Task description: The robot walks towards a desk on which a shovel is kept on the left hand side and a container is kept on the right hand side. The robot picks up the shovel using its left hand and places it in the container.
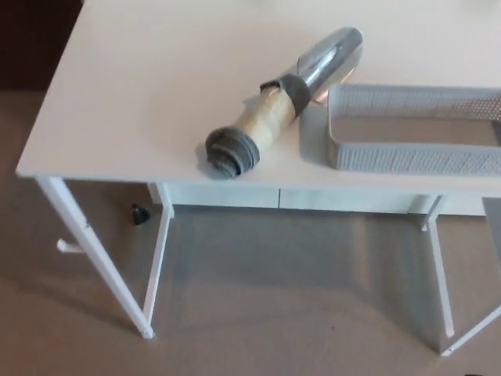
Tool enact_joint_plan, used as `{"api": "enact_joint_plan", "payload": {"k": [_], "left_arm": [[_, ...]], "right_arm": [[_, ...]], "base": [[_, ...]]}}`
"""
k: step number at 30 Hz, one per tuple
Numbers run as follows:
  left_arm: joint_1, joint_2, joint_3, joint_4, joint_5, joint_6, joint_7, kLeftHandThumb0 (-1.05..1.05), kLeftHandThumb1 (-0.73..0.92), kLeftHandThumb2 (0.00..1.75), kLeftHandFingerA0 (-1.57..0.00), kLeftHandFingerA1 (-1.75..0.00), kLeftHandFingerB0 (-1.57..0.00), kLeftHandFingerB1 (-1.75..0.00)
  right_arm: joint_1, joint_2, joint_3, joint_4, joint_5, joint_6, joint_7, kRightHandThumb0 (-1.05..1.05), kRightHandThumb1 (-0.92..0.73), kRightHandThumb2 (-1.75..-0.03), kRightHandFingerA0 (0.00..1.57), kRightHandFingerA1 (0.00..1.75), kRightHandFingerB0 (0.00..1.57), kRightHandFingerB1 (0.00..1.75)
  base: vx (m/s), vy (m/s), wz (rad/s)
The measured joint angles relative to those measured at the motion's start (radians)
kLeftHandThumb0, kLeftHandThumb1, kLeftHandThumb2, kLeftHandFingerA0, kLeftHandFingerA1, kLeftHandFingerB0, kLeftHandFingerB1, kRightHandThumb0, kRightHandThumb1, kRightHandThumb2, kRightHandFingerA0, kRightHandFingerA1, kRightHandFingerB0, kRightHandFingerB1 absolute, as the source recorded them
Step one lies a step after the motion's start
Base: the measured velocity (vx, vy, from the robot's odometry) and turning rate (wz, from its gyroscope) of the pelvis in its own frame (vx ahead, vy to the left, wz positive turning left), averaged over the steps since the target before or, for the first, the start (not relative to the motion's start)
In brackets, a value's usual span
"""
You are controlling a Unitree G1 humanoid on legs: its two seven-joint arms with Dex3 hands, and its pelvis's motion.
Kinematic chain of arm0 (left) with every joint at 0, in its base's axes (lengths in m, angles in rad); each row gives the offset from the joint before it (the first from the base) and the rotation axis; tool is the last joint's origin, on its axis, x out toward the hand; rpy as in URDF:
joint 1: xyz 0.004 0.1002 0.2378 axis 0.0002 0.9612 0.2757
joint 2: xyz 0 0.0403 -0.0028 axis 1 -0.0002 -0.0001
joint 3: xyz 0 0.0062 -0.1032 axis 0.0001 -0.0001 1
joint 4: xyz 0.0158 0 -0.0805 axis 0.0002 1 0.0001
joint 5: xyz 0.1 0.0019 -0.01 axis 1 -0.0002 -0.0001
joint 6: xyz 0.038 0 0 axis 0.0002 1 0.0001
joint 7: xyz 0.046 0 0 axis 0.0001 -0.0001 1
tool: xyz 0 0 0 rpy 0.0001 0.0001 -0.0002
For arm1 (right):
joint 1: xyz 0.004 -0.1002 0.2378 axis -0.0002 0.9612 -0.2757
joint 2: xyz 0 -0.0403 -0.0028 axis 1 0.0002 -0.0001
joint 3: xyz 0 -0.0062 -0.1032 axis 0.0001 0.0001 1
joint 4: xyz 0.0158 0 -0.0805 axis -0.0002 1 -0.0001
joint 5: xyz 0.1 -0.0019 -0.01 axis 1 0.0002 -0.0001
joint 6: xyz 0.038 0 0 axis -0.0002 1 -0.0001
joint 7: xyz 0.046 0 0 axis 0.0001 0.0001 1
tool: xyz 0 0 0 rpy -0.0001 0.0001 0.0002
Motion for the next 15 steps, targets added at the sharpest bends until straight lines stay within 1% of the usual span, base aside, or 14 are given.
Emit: {"api": "enact_joint_plan", "payload": {"k": [3, 6, 10, 12, 13, 14, 15], "left_arm": [[0.017, -0.006, -0.008, -0.02, -0.001, 0.0, -0.003, -0.38, 0.64, 0.59, -0.43, -0.35, -0.37, -0.33], [0.034, -0.018, -0.025, -0.065, -0.001, 0.002, -0.003, -0.37, 0.65, 0.59, -0.43, -0.35, -0.37, -0.33], [0.054, -0.04, -0.058, -0.124, -0.001, 0.006, -0.002, -0.38, 0.66, 0.59, -0.42, -0.35, -0.36, -0.32], [0.064, -0.049, -0.074, -0.137, 0.0, 0.007, -0.002, -0.38, 0.65, 0.6, -0.44, -0.36, -0.38, -0.33], [0.072, -0.052, -0.083, -0.141, 0.002, 0.008, -0.001, -0.46, 0.55, 0.76, -0.37, -0.44, -0.34, -0.42], [0.079, -0.053, -0.089, -0.144, 0.004, 0.007, 0.0, -0.38, 0.66, 0.61, -0.42, -0.35, -0.38, -0.33], [0.085, -0.053, -0.098, -0.143, 0.008, 0.007, 0.001, -0.38, 0.66, 0.61, -0.42, -0.35, -0.38, -0.33]], "right_arm": [[0.005, -0.002, 0.003, 0.005, -0.001, -0.001, -0.001, -0.14, -0.52, -0.54, 0.69, 0.6, 0.46, 0.48], [0.002, 0.0, 0.012, 0.009, -0.003, -0.001, -0.001, -0.14, -0.51, -0.54, 0.71, 0.61, 0.46, 0.48], [-0.01, 0.001, 0.014, 0.008, -0.003, 0.0, -0.002, -0.14, -0.52, -0.54, 0.7, 0.62, 0.47, 0.49], [-0.014, 0.003, 0.014, 0.009, -0.003, 0.001, -0.002, -0.12, -0.51, -0.54, 0.72, 0.62, 0.47, 0.48], [-0.017, 0.006, 0.014, 0.012, -0.001, 0.001, -0.002, -0.15, -0.5, -0.54, 0.69, 0.61, 0.47, 0.49], [-0.015, 0.008, 0.014, 0.014, -0.001, 0.0, -0.002, -0.15, -0.5, -0.54, 0.69, 0.62, 0.47, 0.49], [-0.015, 0.009, 0.014, 0.017, -0.001, 0.0, -0.002, -0.15, -0.5, -0.54, 0.69, 0.62, 0.47, 0.49]], "base": [[0.27, 0.143, -0.34], [0.46, 0.196, -0.3], [0.14, 0.138, 0.04], [0.09, 0.066, 0.04], [0.09, 0.015, 0.07], [0.09, -0.021, 0.03], [0.0, 0.0, 0.0]]}}
